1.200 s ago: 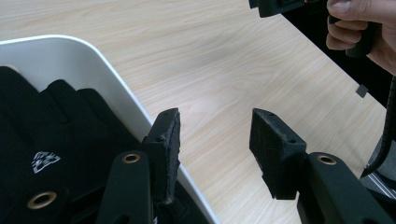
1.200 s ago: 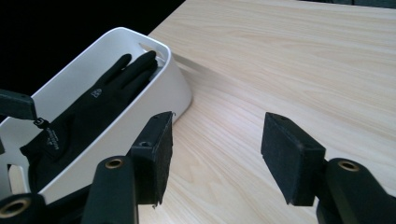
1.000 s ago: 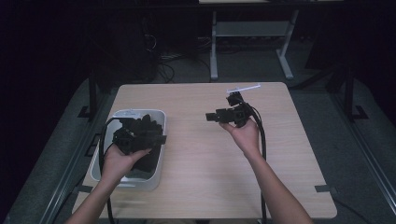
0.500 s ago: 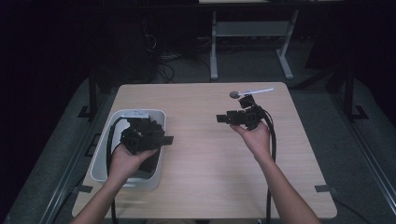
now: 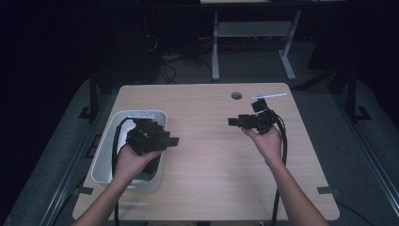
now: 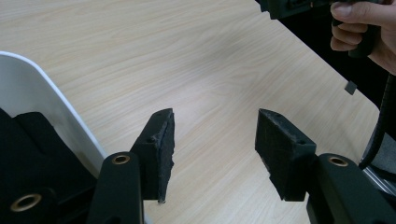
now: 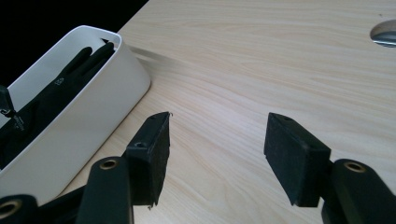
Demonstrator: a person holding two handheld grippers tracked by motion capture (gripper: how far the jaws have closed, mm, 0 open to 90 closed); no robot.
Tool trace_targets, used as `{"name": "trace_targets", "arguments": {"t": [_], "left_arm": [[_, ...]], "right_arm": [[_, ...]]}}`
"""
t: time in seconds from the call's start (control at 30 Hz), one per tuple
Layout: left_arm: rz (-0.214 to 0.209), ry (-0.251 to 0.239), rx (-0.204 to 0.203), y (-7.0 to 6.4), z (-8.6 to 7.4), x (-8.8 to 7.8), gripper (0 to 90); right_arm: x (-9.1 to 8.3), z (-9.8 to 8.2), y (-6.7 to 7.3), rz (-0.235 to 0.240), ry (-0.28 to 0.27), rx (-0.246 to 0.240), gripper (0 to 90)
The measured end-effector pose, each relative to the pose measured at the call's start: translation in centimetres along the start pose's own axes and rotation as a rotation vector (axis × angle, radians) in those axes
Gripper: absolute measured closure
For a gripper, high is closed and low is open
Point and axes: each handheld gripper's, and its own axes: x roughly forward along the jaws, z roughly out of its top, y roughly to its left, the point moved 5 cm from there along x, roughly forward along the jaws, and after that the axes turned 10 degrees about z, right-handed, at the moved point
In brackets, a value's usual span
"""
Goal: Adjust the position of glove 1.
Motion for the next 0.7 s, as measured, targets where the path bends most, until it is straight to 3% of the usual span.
{"name": "trace_targets", "arguments": {"t": [0.7], "left_arm": [[-0.02,0.008,0.015,-1.5,0.4,1.1,43.5]], "right_arm": [[-2.1,-1.7,-1.8,-0.023,-0.015,0.028,38.6]]}}
